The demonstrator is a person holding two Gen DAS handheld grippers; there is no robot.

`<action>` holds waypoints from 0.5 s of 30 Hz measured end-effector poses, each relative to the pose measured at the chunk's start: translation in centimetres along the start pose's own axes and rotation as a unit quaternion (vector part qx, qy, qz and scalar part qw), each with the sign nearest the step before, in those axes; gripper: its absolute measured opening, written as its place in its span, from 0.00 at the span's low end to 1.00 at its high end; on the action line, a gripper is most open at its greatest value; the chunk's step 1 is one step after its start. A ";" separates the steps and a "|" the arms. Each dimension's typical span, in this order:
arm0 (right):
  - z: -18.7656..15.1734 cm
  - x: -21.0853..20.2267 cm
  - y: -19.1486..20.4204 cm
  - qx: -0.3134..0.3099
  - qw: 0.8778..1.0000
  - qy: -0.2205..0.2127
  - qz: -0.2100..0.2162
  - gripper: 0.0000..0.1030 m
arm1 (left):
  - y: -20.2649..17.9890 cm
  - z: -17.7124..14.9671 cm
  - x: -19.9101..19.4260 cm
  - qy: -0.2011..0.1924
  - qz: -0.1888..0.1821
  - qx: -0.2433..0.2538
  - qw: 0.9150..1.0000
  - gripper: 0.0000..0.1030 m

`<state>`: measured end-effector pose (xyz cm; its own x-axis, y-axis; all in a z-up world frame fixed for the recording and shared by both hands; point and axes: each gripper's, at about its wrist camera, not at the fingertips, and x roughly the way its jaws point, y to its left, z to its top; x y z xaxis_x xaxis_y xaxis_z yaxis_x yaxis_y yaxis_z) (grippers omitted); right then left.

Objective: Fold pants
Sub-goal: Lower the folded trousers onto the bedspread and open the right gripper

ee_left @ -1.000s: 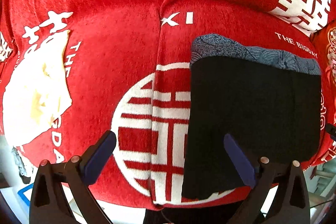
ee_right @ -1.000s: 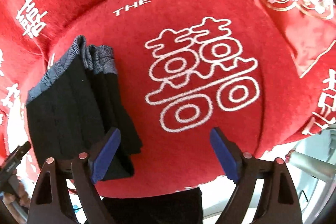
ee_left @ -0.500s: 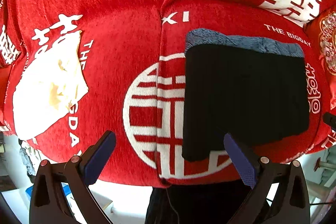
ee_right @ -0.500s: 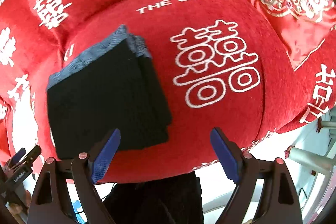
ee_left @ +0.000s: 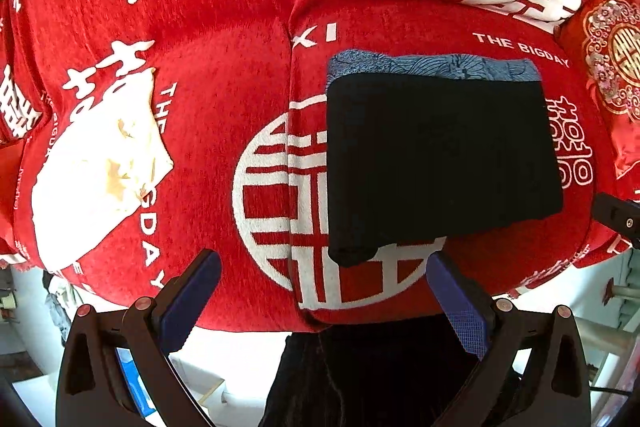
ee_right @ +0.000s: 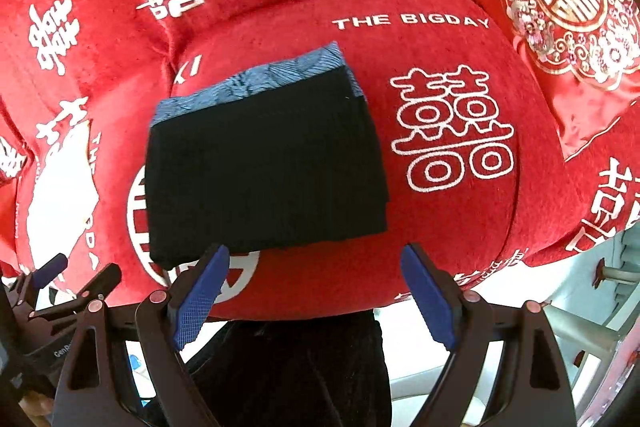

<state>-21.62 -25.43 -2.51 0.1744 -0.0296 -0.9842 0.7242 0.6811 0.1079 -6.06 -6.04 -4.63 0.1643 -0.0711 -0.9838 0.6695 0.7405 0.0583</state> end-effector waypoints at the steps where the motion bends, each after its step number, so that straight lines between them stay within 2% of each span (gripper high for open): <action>1: -0.1 -0.3 0.3 -0.001 1.000 0.000 0.000 0.87 | 0.0 -0.1 -0.2 -0.001 -0.001 0.000 1.000 1.00; 15: -1.3 -3.1 2.5 -0.019 1.000 -0.008 -0.007 0.87 | -0.4 -0.7 -2.7 -0.016 -0.015 0.002 1.000 1.00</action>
<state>-21.22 -22.70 0.59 0.1753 -0.0513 -0.9832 0.7013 0.7074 0.0881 -7.28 -5.74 -2.07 0.1678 -0.1139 -0.9792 0.6777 0.7347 0.0307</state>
